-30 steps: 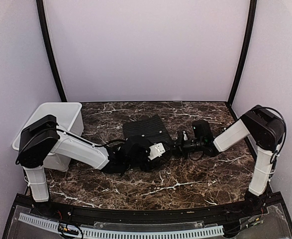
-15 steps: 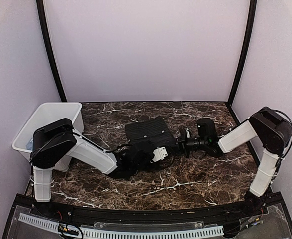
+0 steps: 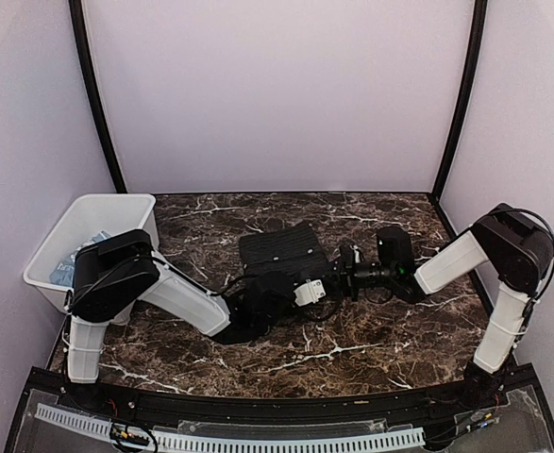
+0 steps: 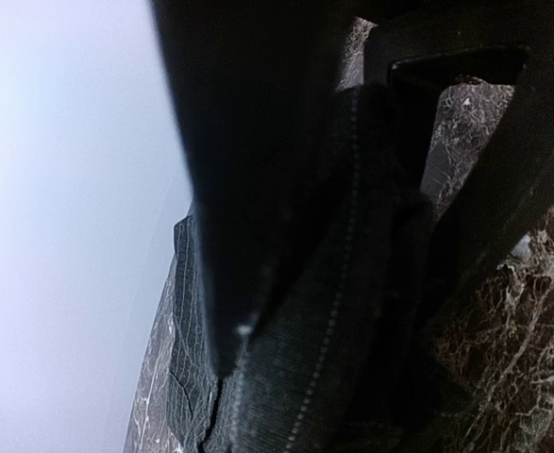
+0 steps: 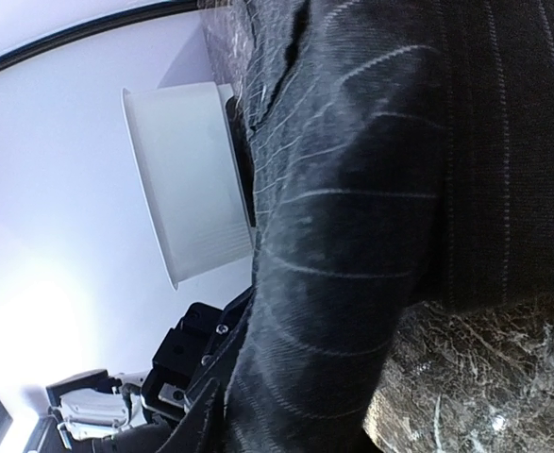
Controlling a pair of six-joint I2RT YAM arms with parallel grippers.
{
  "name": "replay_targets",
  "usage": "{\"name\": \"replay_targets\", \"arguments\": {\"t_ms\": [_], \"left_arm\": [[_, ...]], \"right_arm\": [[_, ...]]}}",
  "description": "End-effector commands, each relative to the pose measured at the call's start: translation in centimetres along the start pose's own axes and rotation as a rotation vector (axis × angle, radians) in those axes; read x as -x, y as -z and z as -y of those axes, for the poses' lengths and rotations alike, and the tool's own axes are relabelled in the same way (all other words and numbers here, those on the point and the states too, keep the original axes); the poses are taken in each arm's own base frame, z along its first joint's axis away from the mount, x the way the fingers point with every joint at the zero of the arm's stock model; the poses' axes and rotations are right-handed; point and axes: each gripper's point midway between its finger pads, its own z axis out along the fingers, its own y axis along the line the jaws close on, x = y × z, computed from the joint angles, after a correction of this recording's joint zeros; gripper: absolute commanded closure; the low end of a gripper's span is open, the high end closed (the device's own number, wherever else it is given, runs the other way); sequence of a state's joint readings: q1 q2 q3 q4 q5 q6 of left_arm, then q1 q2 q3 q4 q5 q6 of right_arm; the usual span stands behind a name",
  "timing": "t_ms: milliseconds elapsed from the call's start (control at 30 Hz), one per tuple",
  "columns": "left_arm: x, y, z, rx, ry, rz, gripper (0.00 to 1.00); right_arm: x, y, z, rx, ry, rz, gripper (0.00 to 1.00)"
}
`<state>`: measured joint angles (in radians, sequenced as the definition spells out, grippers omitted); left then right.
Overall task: Fold and stack the mixed laundry pile
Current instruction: Pick up the square-folded shirt from the center of the board, then turn over the square-folded shirt at the center of the board.
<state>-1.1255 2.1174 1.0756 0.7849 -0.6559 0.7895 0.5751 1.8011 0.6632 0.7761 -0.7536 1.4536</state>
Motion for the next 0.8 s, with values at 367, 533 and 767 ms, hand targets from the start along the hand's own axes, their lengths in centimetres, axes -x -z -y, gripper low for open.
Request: {"name": "replay_targets", "arguments": {"t_ms": [367,533,767], "left_arm": [[6.1,5.9,-3.3,-0.482,0.270,-0.180,1.00],[10.8,8.2,-5.1,-0.649,0.467,-0.195,1.00],[17.0,12.4,-7.4,-0.899,0.703,-0.173,1.00]], "right_arm": [[5.2,11.1,-3.5,-0.237,0.345,0.269,0.02],[7.2,16.2,-4.7,-0.298,0.398,0.411,0.01],[8.4,20.7,-4.8,-0.346,0.414,0.519,0.02]]}}
